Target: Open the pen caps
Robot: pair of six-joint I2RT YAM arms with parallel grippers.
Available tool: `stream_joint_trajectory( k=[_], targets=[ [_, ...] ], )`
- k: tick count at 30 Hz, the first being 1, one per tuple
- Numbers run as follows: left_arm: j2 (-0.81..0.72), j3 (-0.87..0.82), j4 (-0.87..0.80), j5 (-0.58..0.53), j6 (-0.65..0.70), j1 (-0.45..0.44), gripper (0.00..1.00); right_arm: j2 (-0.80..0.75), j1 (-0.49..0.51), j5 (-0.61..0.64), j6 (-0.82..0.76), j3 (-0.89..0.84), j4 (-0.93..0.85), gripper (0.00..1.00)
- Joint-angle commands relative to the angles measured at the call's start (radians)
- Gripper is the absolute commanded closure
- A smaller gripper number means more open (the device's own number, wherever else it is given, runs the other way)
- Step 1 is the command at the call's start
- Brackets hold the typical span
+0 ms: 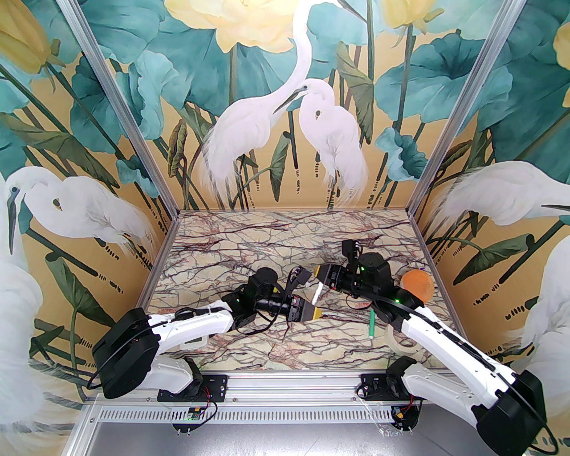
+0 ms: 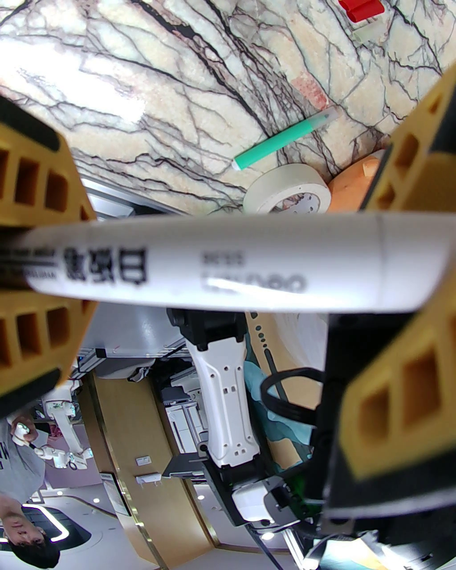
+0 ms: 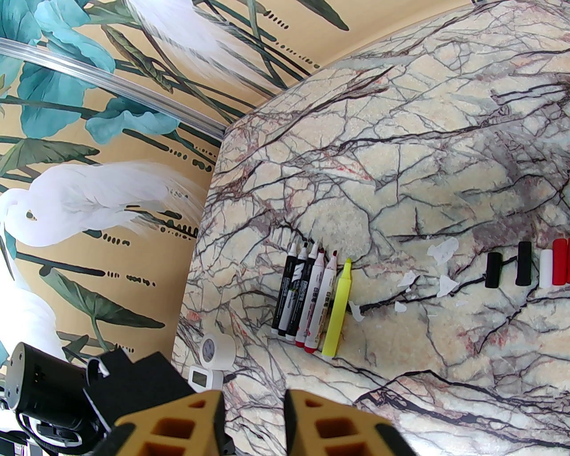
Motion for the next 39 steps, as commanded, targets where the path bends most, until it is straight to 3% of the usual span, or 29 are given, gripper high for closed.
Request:
stream_joint_trajectory(
  k=[1,7,17,29,33,39],
  targets=[
    [-0.002,0.024,-0.008,0.018,0.022,-0.006,0.95,0.004,-0.004,-0.004,0.0,0.021,-0.003,0.79],
    [-0.005,0.02,0.013,-0.003,0.011,-0.006,0.83,0.007,-0.003,-0.026,0.015,0.017,0.021,0.87],
    [0.0,0.011,0.118,-0.062,-0.039,-0.004,0.69,-0.005,-0.003,-0.044,0.033,0.002,0.036,0.88],
    [0.021,0.017,0.081,-0.024,-0.028,-0.004,0.93,-0.044,-0.031,0.008,0.056,-0.016,0.046,0.9],
    [0.034,-0.004,0.164,0.063,-0.078,0.004,0.93,-0.068,-0.112,-0.08,0.045,-0.03,0.107,0.9],
    [0.027,0.012,0.115,0.116,-0.057,-0.004,0.93,-0.08,-0.24,-0.209,0.053,-0.039,0.191,0.9]
  ],
)
